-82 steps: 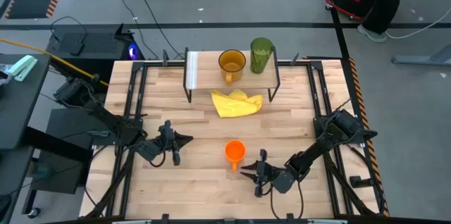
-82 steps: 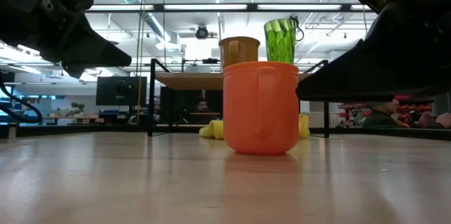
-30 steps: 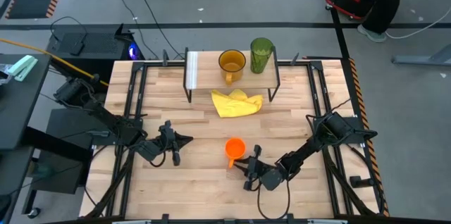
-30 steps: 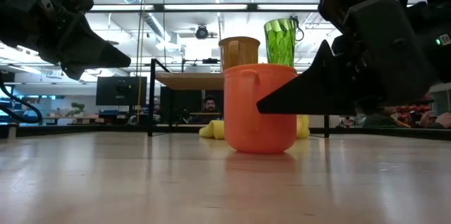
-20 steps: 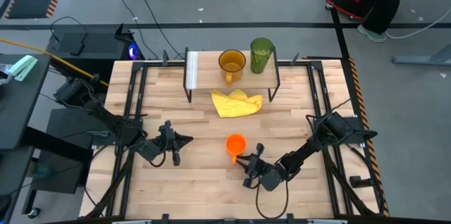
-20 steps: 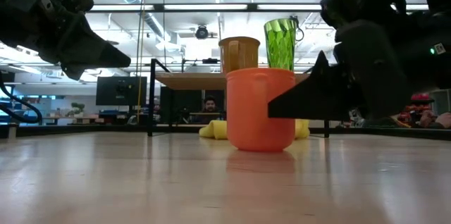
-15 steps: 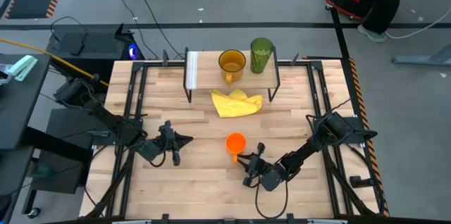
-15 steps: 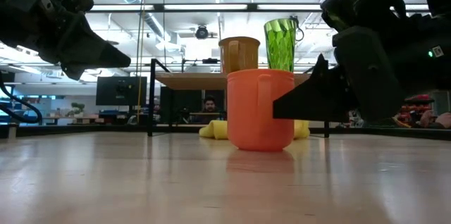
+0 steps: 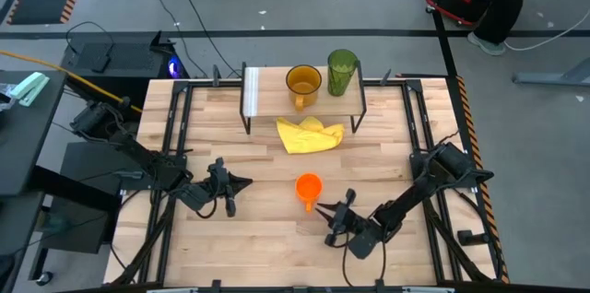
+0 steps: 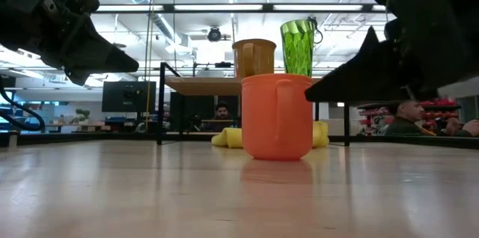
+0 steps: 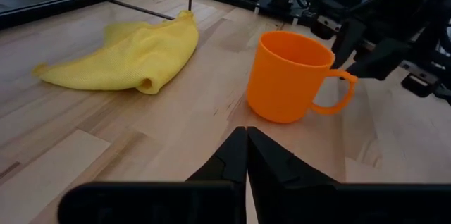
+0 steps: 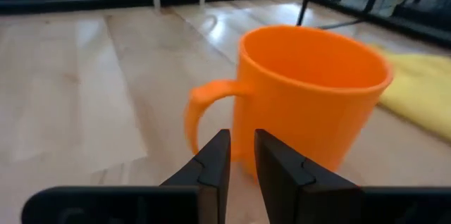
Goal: Stack small to large cups/mugs on shelf
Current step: Put the orange mug on the shelf
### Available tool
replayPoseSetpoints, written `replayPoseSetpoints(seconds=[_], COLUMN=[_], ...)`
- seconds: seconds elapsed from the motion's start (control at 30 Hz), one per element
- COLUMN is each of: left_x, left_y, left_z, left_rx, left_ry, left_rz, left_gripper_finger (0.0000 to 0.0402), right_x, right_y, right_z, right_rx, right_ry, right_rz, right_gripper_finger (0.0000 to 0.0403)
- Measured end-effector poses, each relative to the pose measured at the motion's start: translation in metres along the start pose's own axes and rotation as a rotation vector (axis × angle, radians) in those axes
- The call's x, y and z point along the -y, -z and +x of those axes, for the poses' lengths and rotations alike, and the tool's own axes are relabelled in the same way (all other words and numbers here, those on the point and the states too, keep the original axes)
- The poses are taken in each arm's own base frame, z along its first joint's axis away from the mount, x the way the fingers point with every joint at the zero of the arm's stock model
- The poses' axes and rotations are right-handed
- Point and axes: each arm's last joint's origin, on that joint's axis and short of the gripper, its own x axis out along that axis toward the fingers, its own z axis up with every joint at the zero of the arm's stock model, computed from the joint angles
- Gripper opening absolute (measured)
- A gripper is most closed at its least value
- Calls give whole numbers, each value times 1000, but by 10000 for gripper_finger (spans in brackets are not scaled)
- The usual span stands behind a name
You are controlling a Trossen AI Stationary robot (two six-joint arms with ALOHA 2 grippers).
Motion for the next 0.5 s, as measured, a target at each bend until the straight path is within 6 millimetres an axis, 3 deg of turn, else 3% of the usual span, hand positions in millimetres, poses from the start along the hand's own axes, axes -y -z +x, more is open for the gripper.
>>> replayPoseSetpoints(seconds=[0.5], left_x=[0], left_y=[0], left_z=[0], left_rx=[-1], left_ry=[-2], left_rz=[3], left_gripper_finger=[15], right_x=[-4], right_y=[-4], right_z=[0], right_rx=[0], right_ry=[-52], right_rz=[83], right_gripper_finger=[105])
